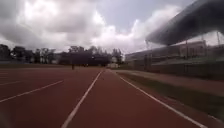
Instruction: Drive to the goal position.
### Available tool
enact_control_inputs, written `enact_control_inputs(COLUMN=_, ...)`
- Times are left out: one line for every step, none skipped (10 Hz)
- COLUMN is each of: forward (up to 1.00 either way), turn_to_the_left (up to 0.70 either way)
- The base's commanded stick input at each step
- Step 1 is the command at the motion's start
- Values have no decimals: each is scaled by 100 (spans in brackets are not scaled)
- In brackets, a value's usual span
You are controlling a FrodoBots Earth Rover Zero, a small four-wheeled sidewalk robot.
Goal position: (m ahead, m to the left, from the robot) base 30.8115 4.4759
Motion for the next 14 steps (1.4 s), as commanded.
enact_control_inputs(forward=70, turn_to_the_left=0)
enact_control_inputs(forward=70, turn_to_the_left=0)
enact_control_inputs(forward=70, turn_to_the_left=0)
enact_control_inputs(forward=70, turn_to_the_left=0)
enact_control_inputs(forward=70, turn_to_the_left=0)
enact_control_inputs(forward=70, turn_to_the_left=0)
enact_control_inputs(forward=70, turn_to_the_left=0)
enact_control_inputs(forward=70, turn_to_the_left=0)
enact_control_inputs(forward=70, turn_to_the_left=0)
enact_control_inputs(forward=70, turn_to_the_left=0)
enact_control_inputs(forward=70, turn_to_the_left=0)
enact_control_inputs(forward=70, turn_to_the_left=0)
enact_control_inputs(forward=70, turn_to_the_left=0)
enact_control_inputs(forward=70, turn_to_the_left=0)
